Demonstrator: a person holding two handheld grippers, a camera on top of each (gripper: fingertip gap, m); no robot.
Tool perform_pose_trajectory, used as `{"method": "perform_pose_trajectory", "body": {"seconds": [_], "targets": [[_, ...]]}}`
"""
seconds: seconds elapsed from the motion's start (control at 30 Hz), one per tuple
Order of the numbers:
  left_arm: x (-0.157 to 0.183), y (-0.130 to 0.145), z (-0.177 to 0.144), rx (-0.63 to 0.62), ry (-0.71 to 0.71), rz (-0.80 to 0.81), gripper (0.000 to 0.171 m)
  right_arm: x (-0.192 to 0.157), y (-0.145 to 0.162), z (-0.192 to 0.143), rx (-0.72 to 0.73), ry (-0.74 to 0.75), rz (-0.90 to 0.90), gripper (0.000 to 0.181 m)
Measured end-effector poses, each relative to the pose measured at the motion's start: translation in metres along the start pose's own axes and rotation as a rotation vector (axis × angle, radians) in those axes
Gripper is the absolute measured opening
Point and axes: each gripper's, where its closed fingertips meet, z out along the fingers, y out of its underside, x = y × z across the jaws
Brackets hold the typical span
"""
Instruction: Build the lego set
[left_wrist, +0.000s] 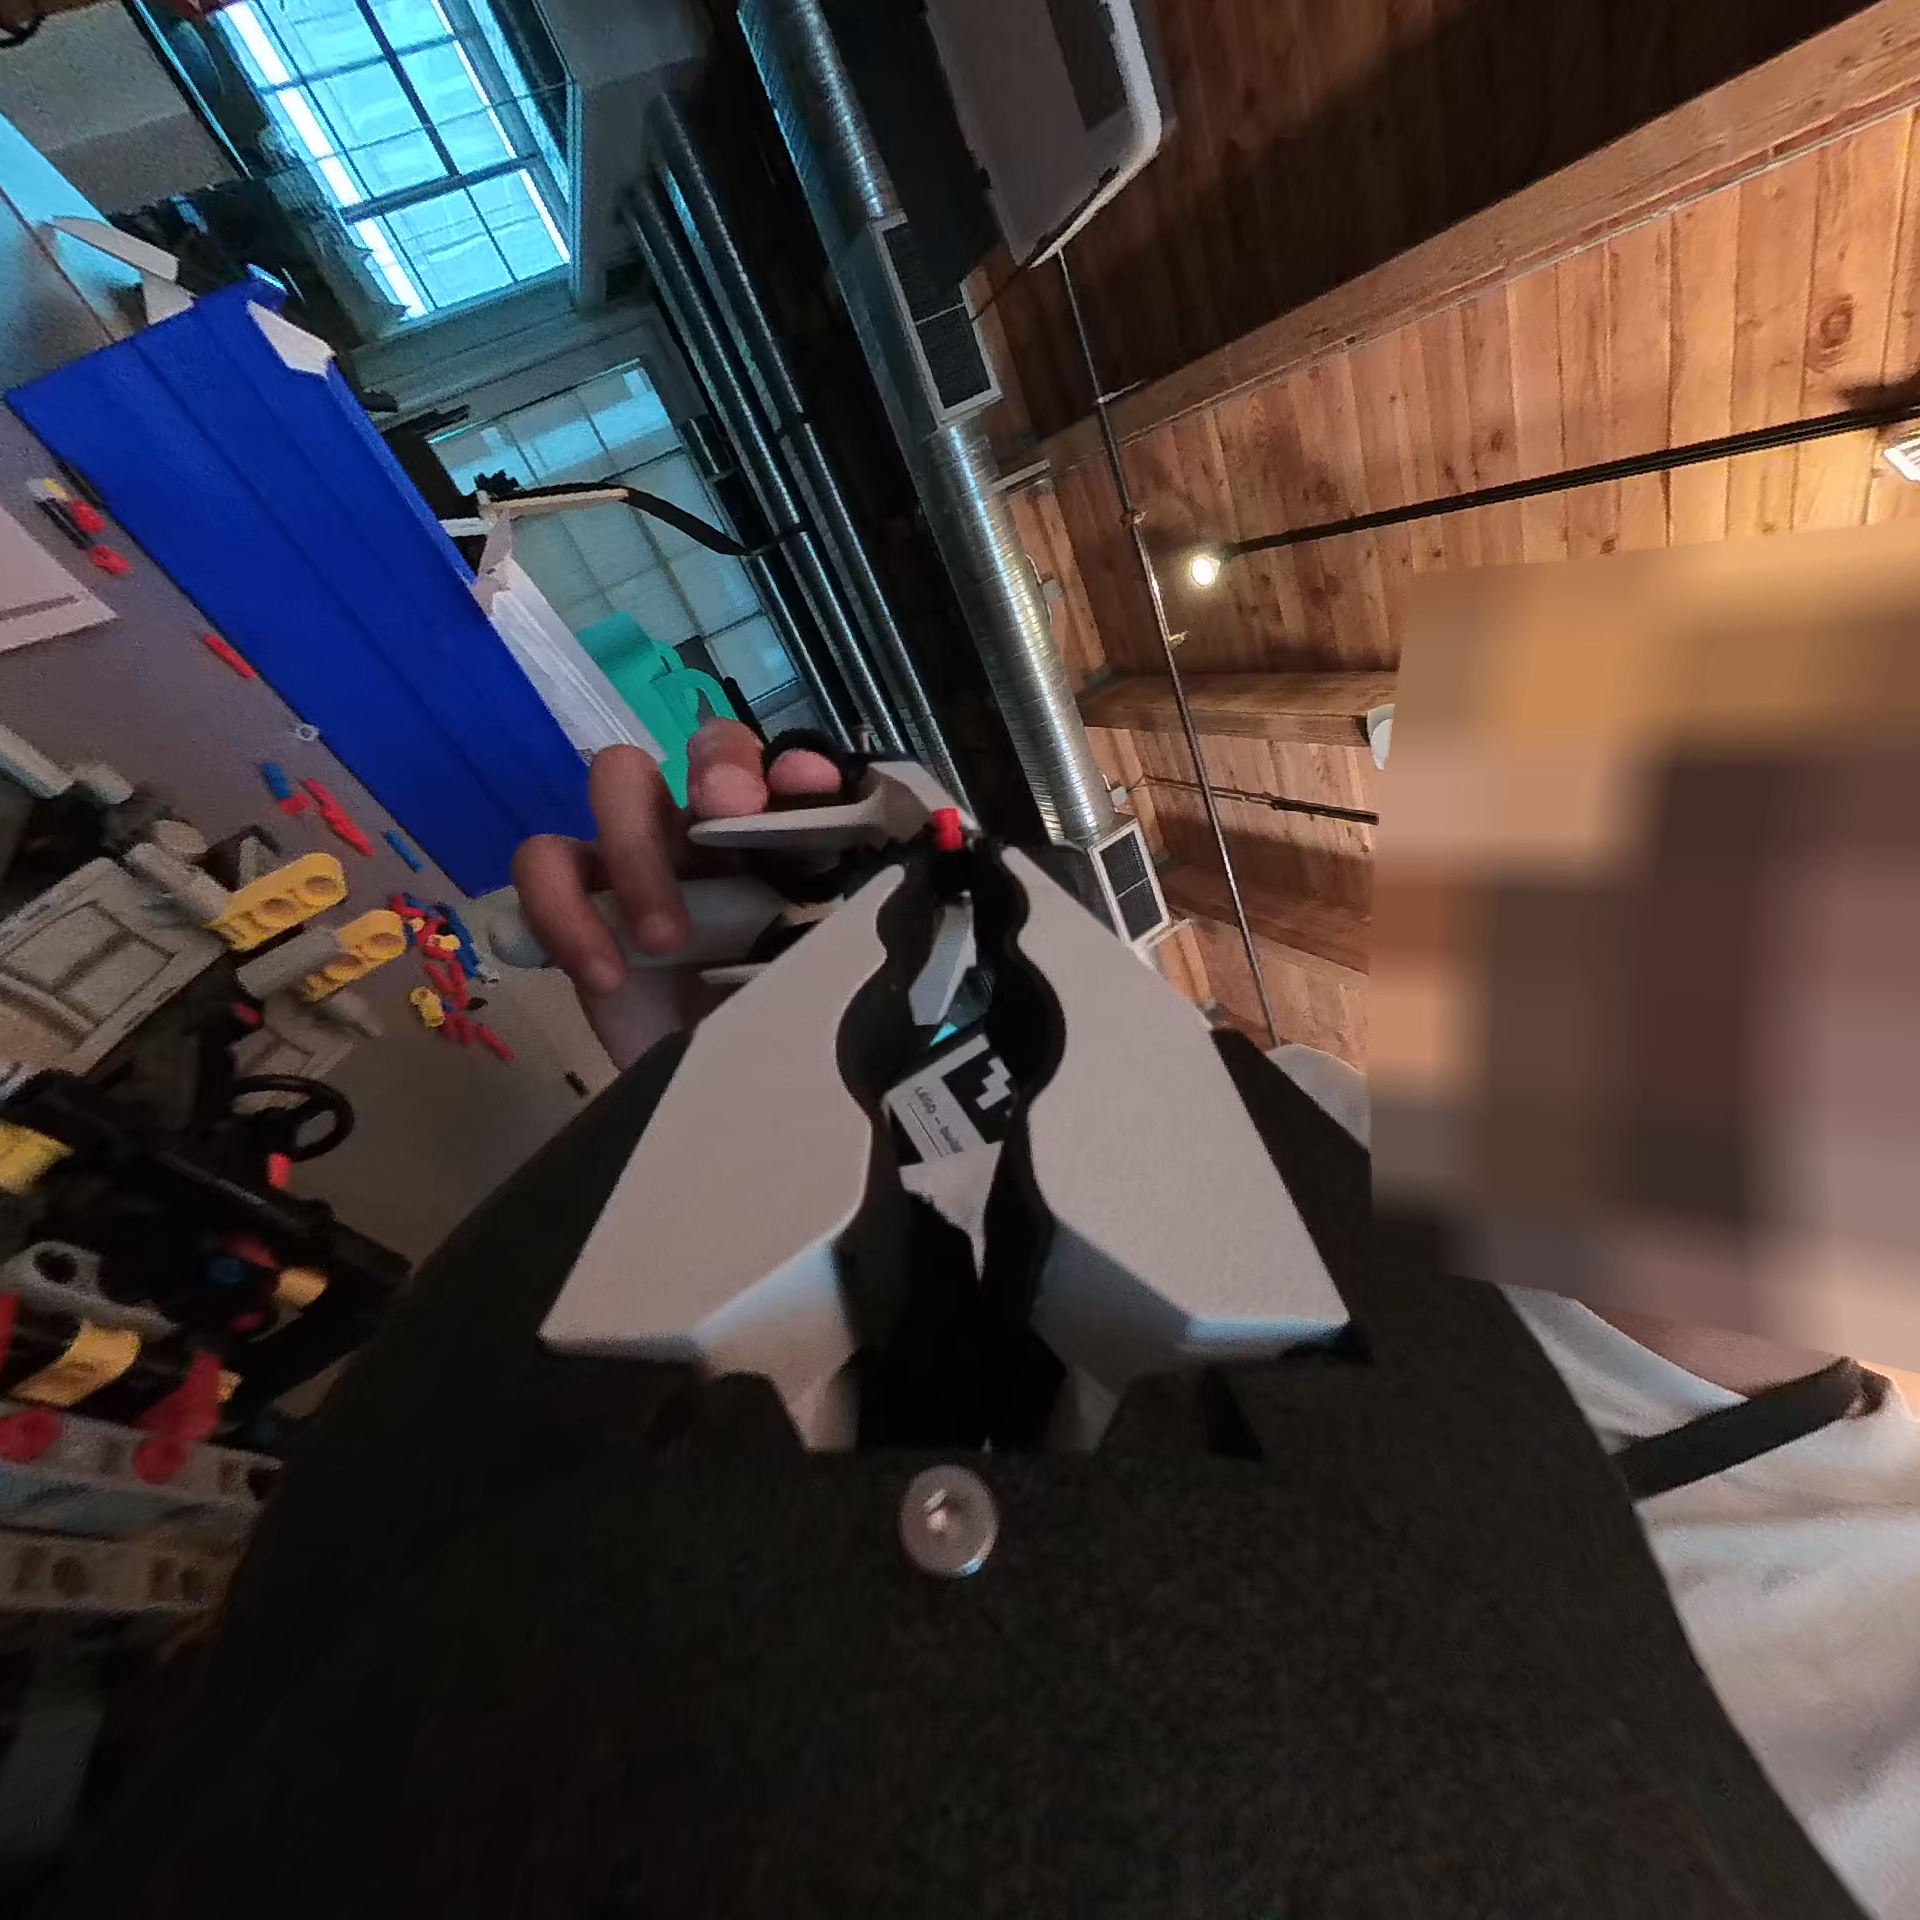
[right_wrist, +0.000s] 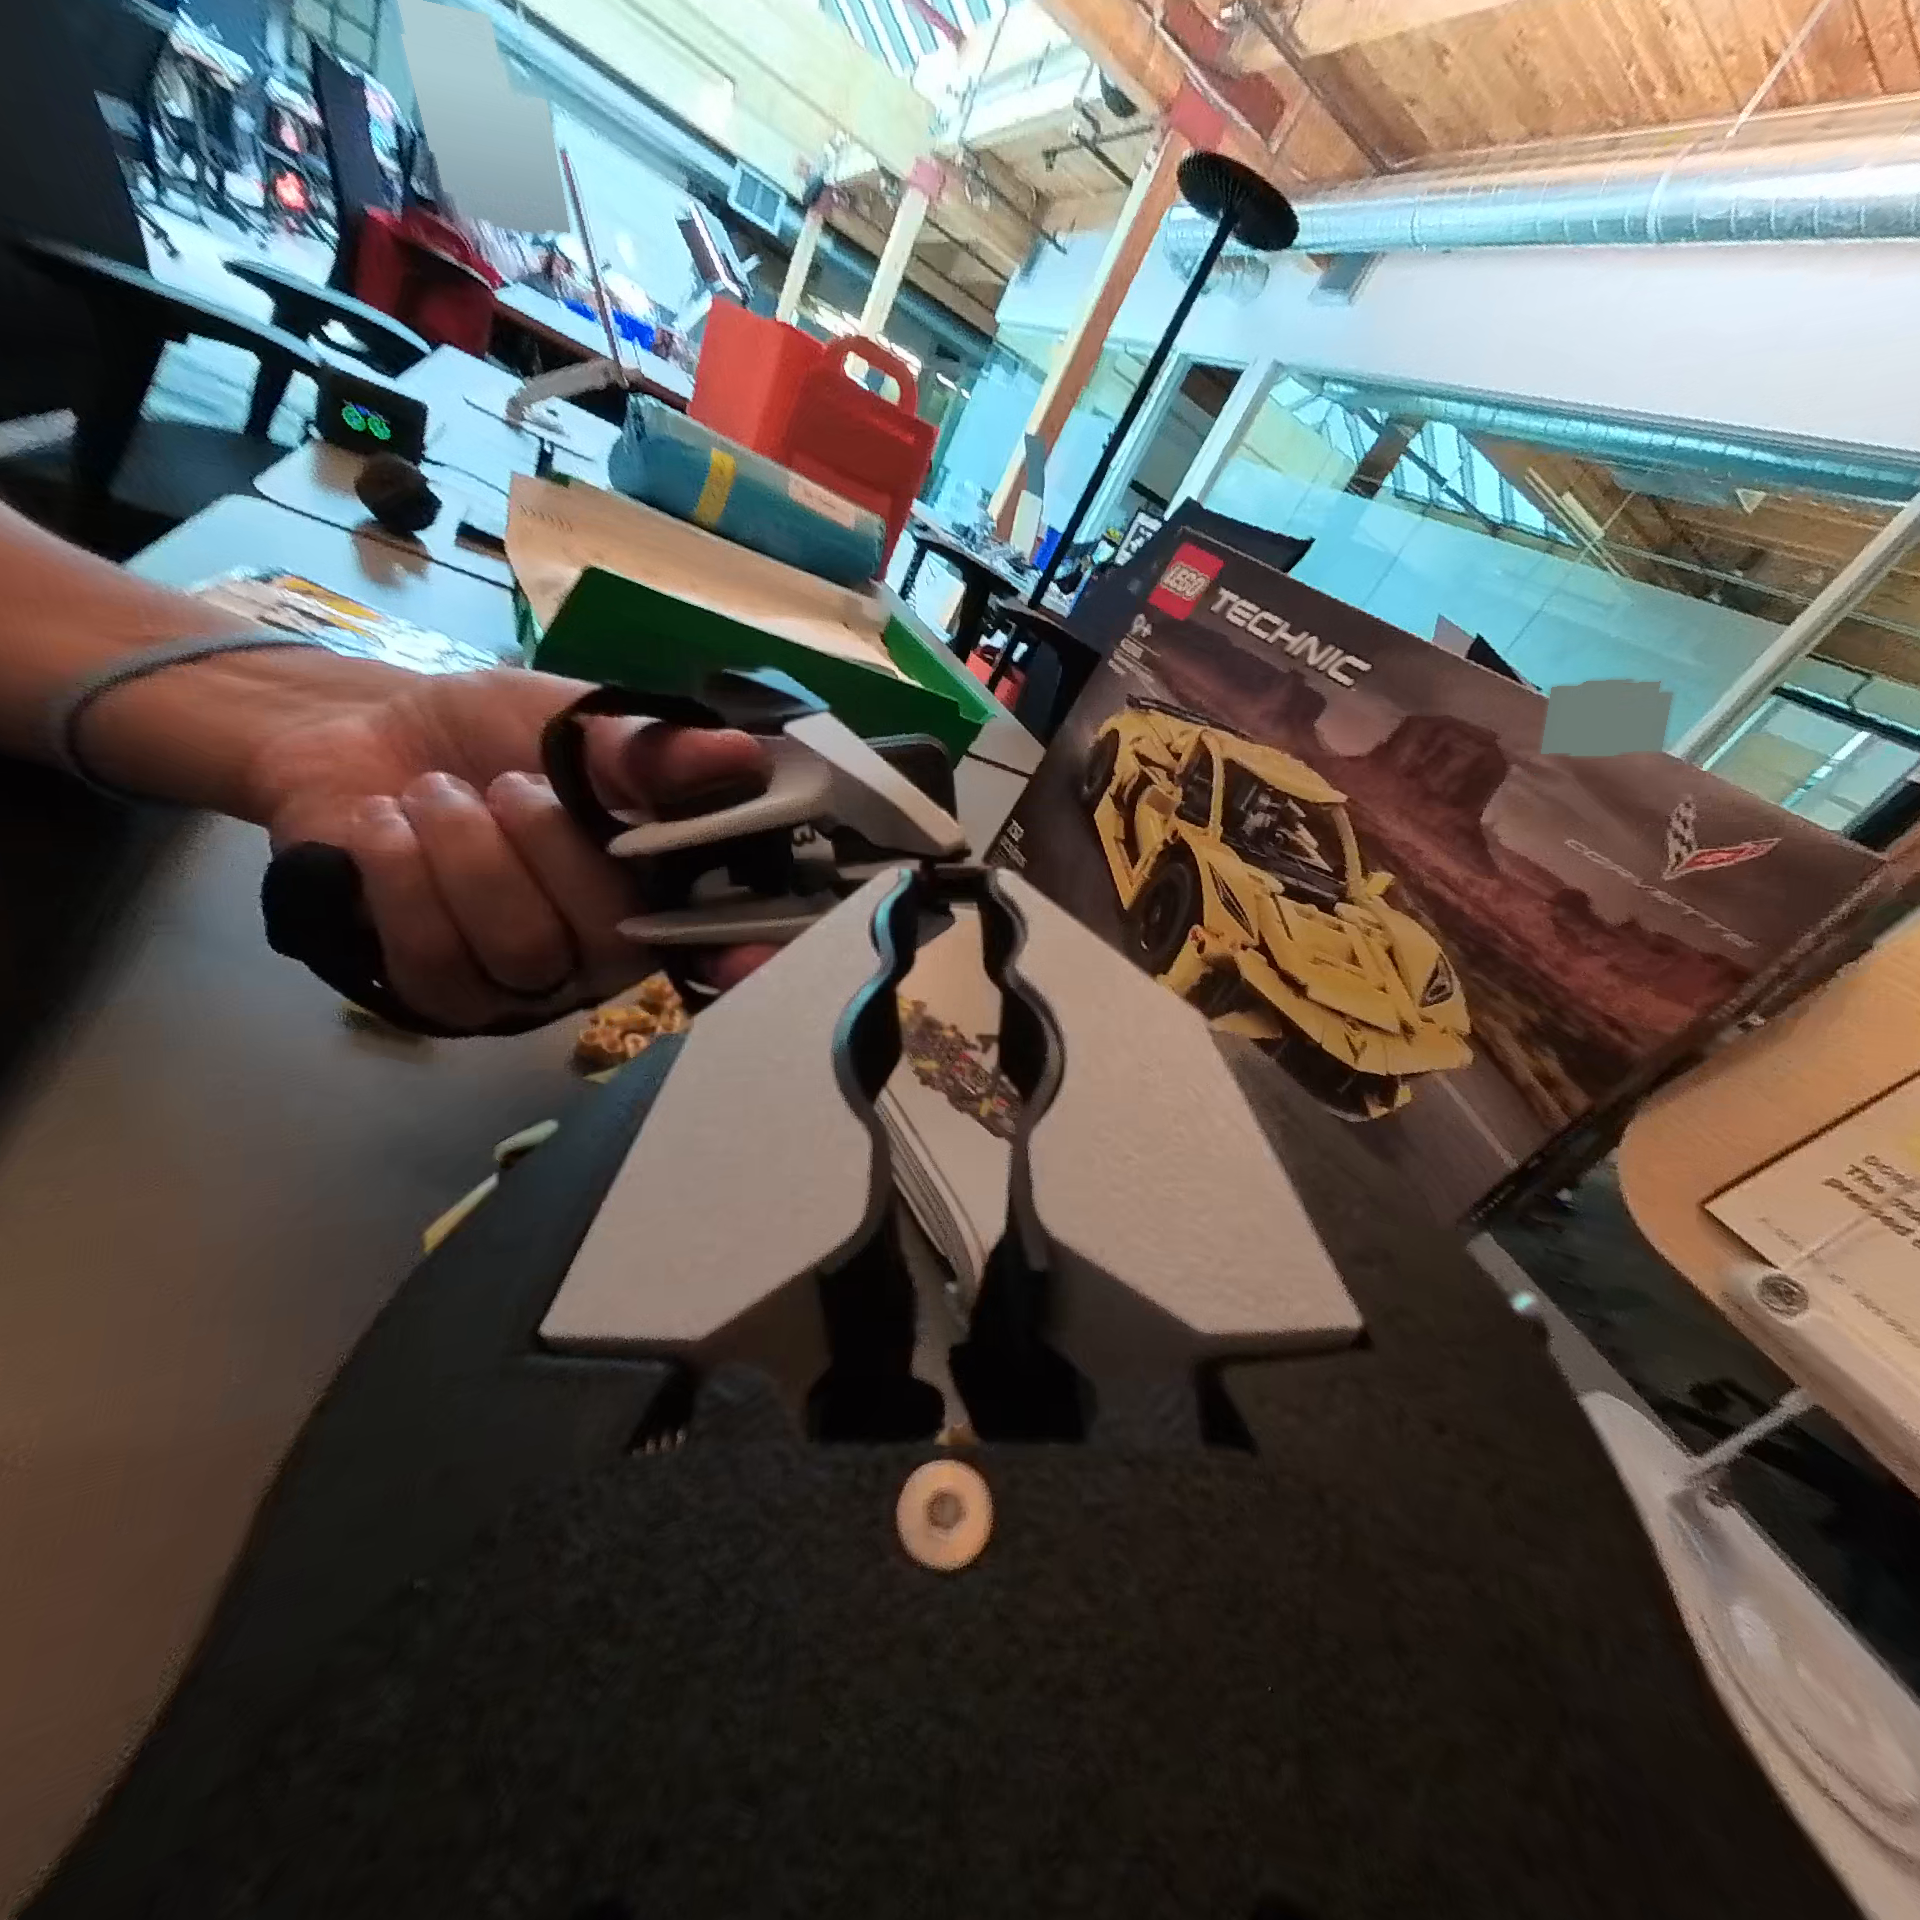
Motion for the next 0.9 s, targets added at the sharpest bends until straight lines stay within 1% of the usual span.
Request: {"method": "perform_pose_trajectory", "body": {"seconds": [0.03,0.13,0.23,0.33,0.63,0.9], "targets": [[-0.0006,-0.0002,0.0003,0.004,-0.006,0.008,0.004,0.0004,0.0008,0.0,-0.009,0.013,-0.014,0.01],[-0.0044,-0.0001,0.0001,0.011,-0.026,0.012,0.004,0.0009,0.0045,-0.0004,-0.032,0.023,-0.044,0.01],[-0.0041,0.0008,0.001,0.013,-0.02,0.016,0.004,0.0006,0.0049,-0.0014,-0.036,0.002,-0.018,0.01],[-0.004,0.0008,0.0022,0.018,-0.037,0.059,0.004,0.0011,0.0052,-0.002,-0.048,-0.029,0.019,0.009],[0.0007,0.0011,0.0048,0.03,-0.029,0.109,0.004,0.0018,0.0003,-0.0033,-0.04,-0.015,0.015,0.008],[0.0016,-0.0012,0.0054,0.056,-0.03,0.139,0.004,0.0032,-0.0013,-0.0024,-0.014,-0.012,0.071,0.008]]}}
